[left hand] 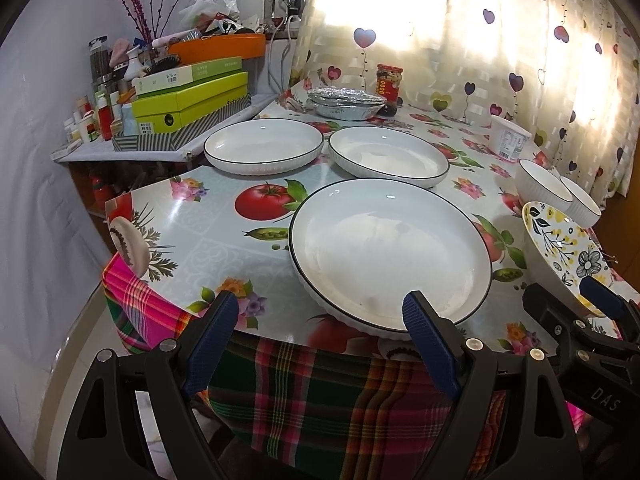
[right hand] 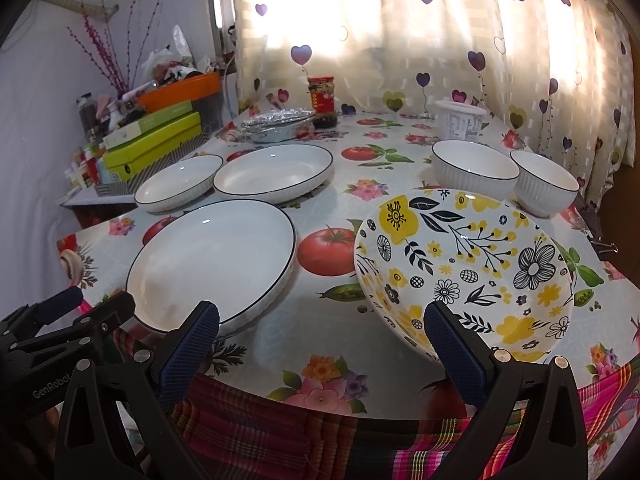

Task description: Organize plates and bowls

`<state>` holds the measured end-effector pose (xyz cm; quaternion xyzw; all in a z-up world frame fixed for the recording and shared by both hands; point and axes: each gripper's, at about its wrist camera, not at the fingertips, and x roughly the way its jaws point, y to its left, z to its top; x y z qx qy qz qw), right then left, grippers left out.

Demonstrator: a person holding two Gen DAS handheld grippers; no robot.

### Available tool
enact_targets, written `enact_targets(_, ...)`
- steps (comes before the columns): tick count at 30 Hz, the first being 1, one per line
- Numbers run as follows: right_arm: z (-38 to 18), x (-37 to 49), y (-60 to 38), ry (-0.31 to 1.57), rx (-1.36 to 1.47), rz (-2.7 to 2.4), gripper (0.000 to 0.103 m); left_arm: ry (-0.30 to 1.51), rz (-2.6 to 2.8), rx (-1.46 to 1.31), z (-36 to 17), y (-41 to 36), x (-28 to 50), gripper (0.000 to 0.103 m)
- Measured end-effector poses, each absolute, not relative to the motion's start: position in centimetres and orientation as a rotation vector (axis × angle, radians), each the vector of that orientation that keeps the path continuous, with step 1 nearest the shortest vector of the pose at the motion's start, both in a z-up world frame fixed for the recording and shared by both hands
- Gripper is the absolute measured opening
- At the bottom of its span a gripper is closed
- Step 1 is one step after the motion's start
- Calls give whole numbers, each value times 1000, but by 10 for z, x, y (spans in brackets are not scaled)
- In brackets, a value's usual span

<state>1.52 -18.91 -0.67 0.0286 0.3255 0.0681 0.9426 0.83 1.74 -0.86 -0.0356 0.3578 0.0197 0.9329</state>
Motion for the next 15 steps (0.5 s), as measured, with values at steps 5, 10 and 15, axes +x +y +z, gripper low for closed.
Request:
enact_targets(5,-7,15,-190,664,57,140,103,728,45,-69,-8,17,7,85)
enact_targets(10,-7,15,-190,666,58,141,103,729,46,-67,-7,15,6,85)
enact_targets(15,-7,15,-189,668,59,141,103,730,49,-64,-6,14,6,85)
